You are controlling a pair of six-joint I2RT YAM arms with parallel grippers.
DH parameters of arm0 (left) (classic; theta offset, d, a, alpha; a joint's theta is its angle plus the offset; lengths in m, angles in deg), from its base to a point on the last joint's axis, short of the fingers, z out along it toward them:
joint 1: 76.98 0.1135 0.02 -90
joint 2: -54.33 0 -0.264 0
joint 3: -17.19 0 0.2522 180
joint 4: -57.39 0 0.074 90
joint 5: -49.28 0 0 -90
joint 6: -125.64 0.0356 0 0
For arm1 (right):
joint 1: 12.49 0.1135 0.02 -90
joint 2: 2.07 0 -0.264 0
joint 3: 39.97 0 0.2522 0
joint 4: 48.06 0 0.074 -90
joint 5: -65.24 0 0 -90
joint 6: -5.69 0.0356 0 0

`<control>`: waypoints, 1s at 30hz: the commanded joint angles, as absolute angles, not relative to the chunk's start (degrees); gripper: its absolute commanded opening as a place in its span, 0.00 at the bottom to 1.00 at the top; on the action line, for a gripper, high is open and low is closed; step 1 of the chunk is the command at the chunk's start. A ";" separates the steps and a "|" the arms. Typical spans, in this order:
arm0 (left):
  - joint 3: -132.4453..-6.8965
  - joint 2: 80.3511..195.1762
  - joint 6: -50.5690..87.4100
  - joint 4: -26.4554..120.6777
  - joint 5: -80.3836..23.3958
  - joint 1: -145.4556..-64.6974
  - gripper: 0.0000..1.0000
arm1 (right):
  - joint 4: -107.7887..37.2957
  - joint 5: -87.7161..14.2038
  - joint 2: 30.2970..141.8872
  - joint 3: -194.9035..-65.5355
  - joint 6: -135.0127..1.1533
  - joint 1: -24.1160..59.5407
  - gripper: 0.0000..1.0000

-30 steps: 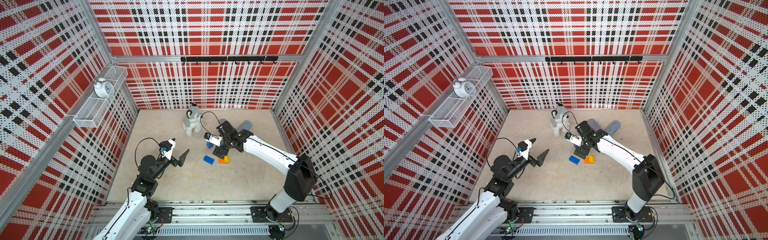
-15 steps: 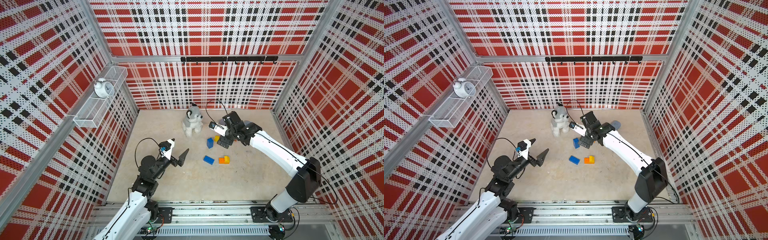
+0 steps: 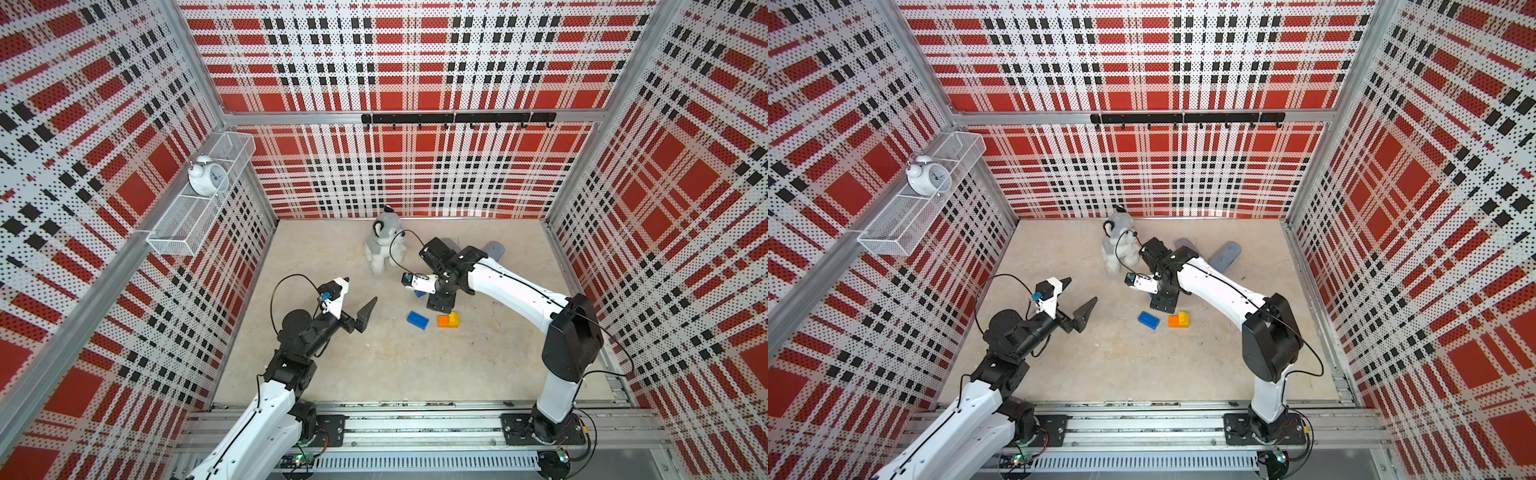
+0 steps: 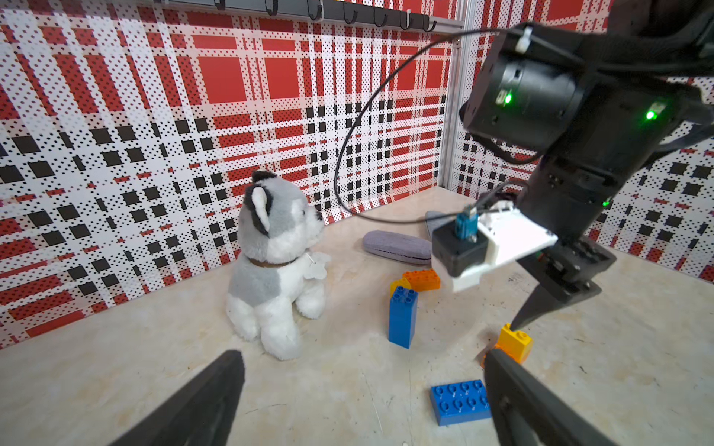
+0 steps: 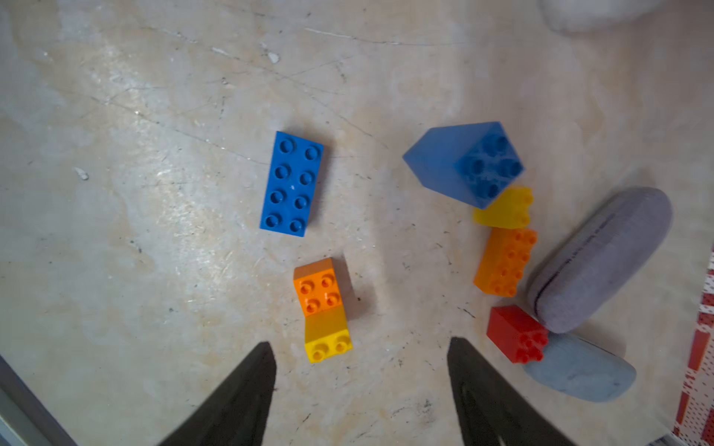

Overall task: Assemble a fork with lego
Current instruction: Pick up the lego brick from the center of the board.

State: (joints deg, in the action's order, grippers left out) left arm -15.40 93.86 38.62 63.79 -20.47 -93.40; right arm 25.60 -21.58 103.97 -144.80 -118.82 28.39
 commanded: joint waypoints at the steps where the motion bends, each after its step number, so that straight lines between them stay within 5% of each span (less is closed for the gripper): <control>1: -16.21 94.15 38.28 65.36 -19.41 -92.67 0.98 | 28.68 -22.65 106.36 -144.55 -121.04 28.55 0.73; 30: -16.59 96.43 38.15 65.35 -17.70 -91.72 0.98 | 25.83 -19.88 115.83 -142.17 -122.20 28.67 0.58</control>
